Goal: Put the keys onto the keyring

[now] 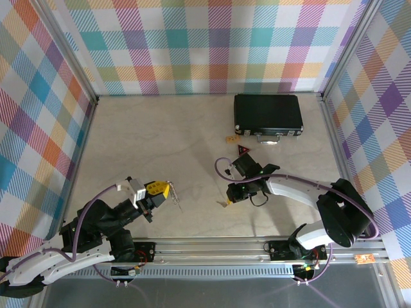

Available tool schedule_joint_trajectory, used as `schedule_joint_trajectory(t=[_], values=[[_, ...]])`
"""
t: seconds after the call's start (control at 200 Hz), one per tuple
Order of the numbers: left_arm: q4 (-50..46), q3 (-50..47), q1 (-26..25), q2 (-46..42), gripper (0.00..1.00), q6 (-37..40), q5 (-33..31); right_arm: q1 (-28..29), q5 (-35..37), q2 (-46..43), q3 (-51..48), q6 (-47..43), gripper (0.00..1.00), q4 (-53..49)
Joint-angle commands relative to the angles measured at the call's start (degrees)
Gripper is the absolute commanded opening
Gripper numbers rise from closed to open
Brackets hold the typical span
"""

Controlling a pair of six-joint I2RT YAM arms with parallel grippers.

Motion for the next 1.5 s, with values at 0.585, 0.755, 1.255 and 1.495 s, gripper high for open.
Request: schedule_joint_trajectory(t=[0.585,0.755,1.255,1.495], values=[[4.01,-0.40,-0.48,0.56,0.00,0.99,1.32,-0.08,0.25,-12.32,-3.41,-2.11,0.51,-5.44],[4.06,-0.31,-0.47,1.10,0.00,0.89,1.59,0.05,-0.88,-10.02,-3.52,-2.43,0.51,-2.91],[4.16,-0.75,-0.48,1.03,0.00,0.72,1.38,4.29,3.44,-2.08,-3.31,6.81,0.44,1.54],[3.74,-0.66,-0.47,0.37,0.00,0.67,1.50,5.90,3.68,0.11,-1.47,3.92,0.46,1.31]])
